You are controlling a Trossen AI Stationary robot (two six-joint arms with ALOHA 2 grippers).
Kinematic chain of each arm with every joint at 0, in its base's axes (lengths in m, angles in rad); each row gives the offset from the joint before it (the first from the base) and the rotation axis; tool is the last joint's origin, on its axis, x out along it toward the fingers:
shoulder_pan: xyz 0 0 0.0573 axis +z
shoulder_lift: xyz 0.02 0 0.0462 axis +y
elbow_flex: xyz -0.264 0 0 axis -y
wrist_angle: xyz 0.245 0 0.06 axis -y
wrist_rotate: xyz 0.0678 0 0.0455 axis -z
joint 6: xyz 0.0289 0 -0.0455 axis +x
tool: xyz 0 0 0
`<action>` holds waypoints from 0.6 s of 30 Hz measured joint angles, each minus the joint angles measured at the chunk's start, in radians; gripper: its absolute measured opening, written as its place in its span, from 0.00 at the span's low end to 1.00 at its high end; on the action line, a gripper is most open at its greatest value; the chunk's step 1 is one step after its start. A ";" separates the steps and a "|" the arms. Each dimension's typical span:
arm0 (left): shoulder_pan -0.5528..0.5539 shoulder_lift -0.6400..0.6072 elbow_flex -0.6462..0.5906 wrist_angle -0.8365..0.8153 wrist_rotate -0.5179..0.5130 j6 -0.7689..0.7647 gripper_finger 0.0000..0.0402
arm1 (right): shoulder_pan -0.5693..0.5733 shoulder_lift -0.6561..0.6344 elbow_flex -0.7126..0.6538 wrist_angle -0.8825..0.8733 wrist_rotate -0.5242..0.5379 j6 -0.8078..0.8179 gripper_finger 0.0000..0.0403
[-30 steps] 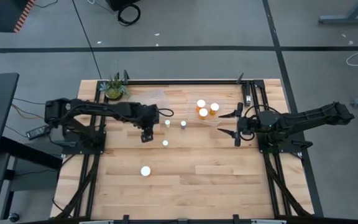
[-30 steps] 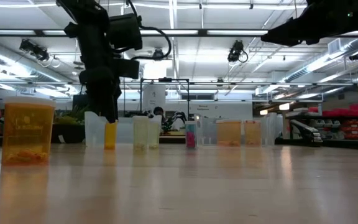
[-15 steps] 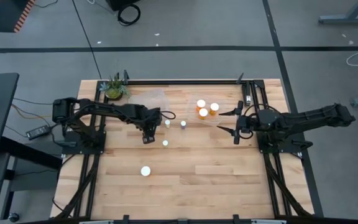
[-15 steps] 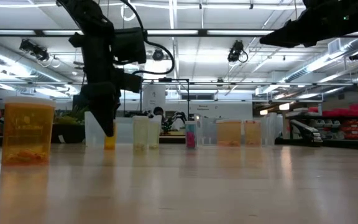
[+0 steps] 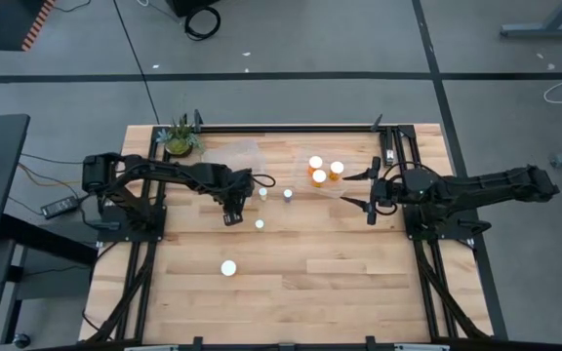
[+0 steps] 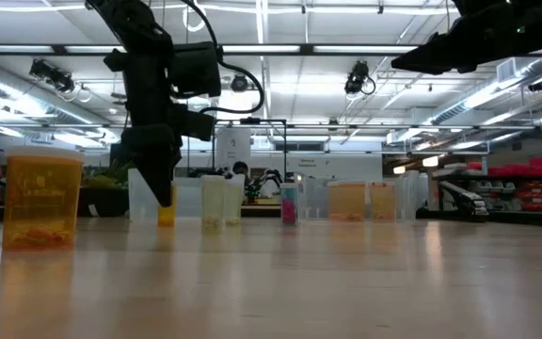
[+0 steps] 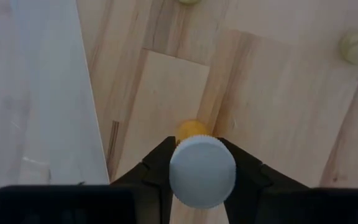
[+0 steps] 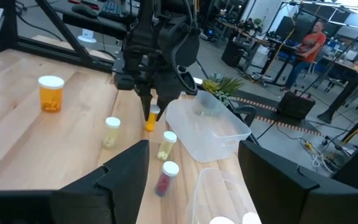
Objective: Pick and place medicine bottles into bin by pill shape (circle, oval)
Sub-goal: Put the orange pill bottle into the left bin
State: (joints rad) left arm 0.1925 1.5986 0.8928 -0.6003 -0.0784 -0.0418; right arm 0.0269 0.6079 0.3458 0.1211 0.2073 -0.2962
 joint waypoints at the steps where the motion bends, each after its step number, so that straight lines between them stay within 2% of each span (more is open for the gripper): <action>1: 0.000 0.000 0.000 0.000 0.000 0.000 0.27 | 0.000 0.000 0.000 0.000 0.000 0.000 0.63; 6: 0.001 -0.003 0.000 0.000 0.000 0.000 0.33 | 0.000 0.000 0.000 0.000 0.000 0.000 0.63; 10: 0.003 -0.003 0.004 -0.007 0.001 0.001 0.31 | 0.000 0.000 0.000 0.000 0.000 0.000 0.63; 14: 0.011 -0.003 0.059 -0.051 0.001 0.002 0.27 | 0.000 0.000 0.000 0.000 0.000 0.000 0.63; 18: 0.028 -0.003 0.150 -0.128 0.001 0.010 0.29 | 0.000 0.000 0.000 0.000 0.000 0.000 0.63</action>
State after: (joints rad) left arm 0.2203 1.5959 1.0425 -0.7287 -0.0772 -0.0321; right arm 0.0269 0.6080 0.3458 0.1215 0.2073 -0.2962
